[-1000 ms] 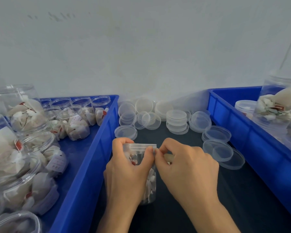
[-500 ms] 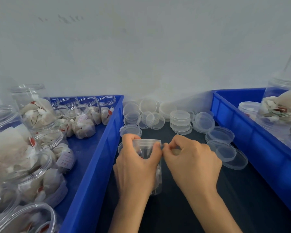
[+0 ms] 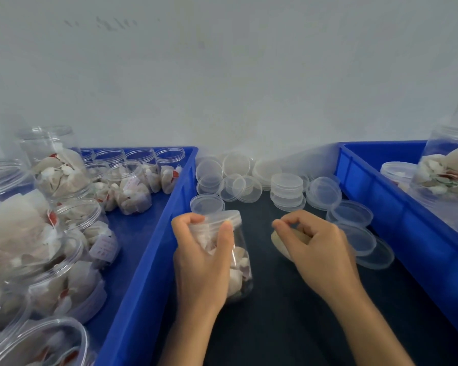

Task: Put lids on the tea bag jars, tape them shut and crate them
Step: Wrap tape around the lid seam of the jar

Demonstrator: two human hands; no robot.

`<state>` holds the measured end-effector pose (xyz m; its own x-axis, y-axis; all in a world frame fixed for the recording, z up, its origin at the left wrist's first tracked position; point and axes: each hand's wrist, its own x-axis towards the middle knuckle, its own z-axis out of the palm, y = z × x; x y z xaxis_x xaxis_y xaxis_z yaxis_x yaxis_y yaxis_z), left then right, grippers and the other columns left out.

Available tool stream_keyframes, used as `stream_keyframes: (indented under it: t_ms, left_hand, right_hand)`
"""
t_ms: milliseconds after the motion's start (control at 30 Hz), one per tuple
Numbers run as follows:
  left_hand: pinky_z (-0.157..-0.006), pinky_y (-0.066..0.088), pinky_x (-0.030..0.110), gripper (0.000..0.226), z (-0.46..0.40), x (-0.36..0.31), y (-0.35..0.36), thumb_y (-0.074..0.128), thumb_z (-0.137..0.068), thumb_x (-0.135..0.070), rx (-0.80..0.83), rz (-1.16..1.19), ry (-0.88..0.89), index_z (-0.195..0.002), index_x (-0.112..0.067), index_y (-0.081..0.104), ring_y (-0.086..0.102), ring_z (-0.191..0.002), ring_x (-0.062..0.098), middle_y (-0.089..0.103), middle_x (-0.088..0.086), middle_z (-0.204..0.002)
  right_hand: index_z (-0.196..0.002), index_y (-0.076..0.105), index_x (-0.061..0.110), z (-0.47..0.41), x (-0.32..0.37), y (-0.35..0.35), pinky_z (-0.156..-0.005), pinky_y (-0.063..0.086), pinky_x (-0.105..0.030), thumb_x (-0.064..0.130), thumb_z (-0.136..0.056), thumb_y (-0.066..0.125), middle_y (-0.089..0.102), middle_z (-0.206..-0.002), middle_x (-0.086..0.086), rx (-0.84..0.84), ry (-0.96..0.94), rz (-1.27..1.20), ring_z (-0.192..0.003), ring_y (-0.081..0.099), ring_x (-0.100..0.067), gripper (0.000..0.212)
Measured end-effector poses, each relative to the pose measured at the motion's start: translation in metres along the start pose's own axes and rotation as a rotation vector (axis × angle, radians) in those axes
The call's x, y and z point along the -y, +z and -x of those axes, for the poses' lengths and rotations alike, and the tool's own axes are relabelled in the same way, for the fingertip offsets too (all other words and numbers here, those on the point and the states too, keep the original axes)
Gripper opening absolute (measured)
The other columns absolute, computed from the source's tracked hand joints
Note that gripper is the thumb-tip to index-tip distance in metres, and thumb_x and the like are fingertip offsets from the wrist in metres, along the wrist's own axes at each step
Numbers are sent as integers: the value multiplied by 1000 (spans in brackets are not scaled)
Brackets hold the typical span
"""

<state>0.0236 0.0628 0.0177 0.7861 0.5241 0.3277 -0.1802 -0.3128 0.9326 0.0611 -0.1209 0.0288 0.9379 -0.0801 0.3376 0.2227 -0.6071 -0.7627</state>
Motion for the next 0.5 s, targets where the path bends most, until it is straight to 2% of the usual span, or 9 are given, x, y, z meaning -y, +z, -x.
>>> stream_keyframes:
  t_ms: [67,167,267,367,433,500]
  left_hand:
    - [-62,48,16,38,-2,2,5,69,-91,-51,30,35,40,-113,-40,41,68,-83,0,67,-10,-96]
    - [-81,49,12,44,-2,7,10,68,-91,-58,111,44,125,-117,-47,34,63,-105,0,56,-15,-120]
    - [-100,49,27,50,-2,16,12,64,-90,-65,189,-38,208,-122,-47,31,55,-121,8,48,-6,-132]
    - [-107,48,42,59,-1,20,10,65,-88,-63,173,-136,267,-131,-42,31,49,-126,13,43,-7,-135]
    - [-114,43,44,62,2,18,8,70,-89,-60,128,-219,319,-134,-37,36,41,-137,14,39,-5,-145]
    - [-116,33,41,66,7,11,9,71,-87,-60,14,-311,410,-140,-31,43,31,-149,24,31,6,-159]
  right_hand:
    - [-99,69,50,0,-2,4,-67,53,-32,66,-90,62,70,-82,29,39,-14,-47,-84,64,5,20]
    - [-105,70,45,1,-6,7,-68,53,-33,63,-93,62,70,-79,20,77,-6,-113,-74,64,-5,23]
    - [-106,71,39,3,-7,6,-68,53,-38,54,-96,60,70,-82,13,94,-25,-204,-75,64,-9,21]
    - [-103,73,34,4,-7,4,-66,47,-36,41,-92,52,66,-75,18,102,-35,-296,-69,59,-6,25]
    - [-103,73,31,6,-7,4,-66,43,-36,35,-91,50,60,-69,18,110,-53,-312,-65,53,-7,26]
    - [-104,73,29,7,-6,2,-67,45,-38,31,-92,49,63,-73,15,117,-79,-318,-68,54,-9,26]
